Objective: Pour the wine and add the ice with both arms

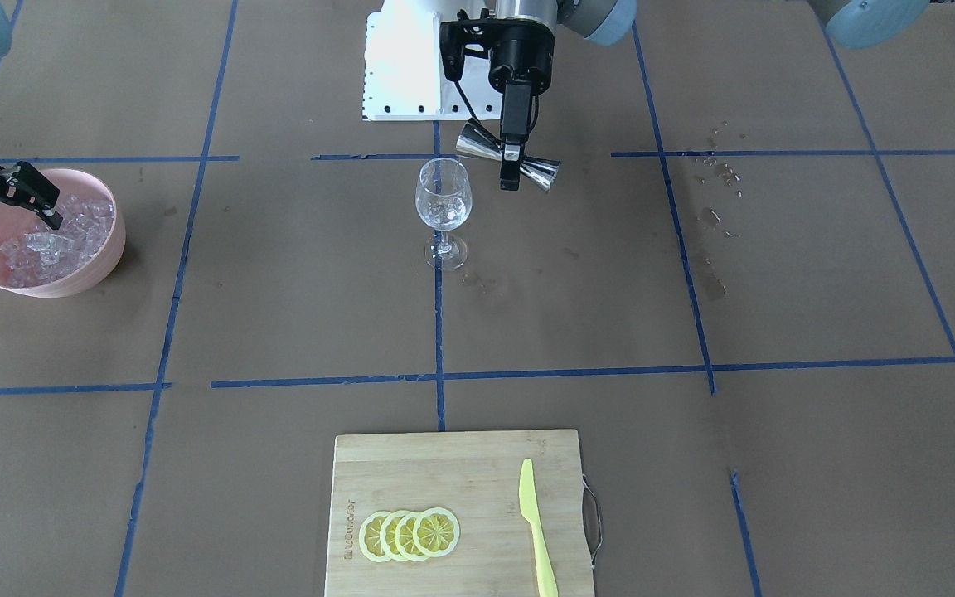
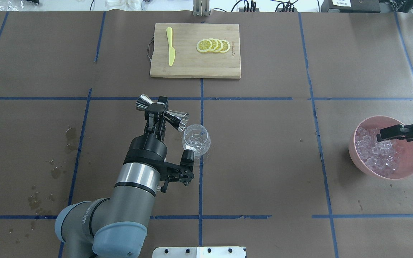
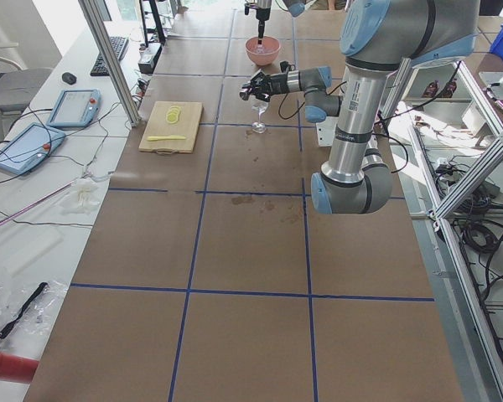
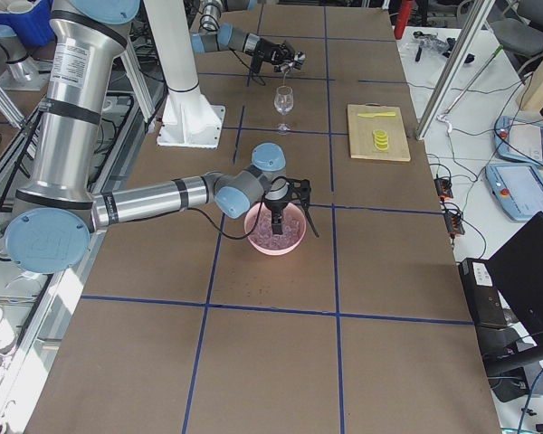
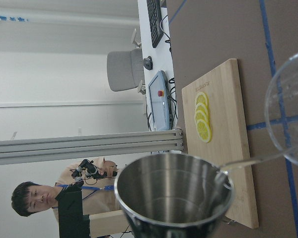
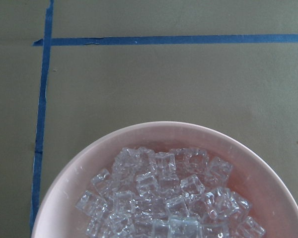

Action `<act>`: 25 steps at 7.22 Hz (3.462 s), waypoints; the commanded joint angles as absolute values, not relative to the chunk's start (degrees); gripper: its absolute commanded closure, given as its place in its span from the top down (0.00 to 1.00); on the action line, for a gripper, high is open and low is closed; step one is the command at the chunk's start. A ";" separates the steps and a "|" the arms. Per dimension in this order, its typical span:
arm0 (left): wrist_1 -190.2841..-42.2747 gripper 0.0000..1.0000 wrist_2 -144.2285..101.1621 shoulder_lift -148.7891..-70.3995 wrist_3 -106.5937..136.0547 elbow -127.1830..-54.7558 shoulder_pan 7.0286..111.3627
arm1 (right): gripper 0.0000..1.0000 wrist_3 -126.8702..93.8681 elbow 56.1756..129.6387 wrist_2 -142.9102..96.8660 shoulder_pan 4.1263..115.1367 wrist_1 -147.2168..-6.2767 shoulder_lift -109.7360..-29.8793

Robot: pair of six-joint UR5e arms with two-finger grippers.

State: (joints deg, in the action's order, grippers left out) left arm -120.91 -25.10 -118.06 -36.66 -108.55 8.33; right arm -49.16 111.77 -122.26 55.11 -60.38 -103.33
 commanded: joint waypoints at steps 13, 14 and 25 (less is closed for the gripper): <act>-138.68 0.00 -25.40 -92.67 -0.95 -108.20 10.11 | 1.00 -49.13 110.74 -121.90 55.20 -60.38 -102.13; -138.78 0.00 -25.40 -90.20 4.95 -107.24 10.02 | 1.00 -49.22 110.66 -121.90 55.11 -60.38 -102.13; -143.88 0.00 -30.85 -87.01 19.69 -105.91 13.80 | 0.55 -49.13 107.23 -121.99 52.38 -60.73 -102.22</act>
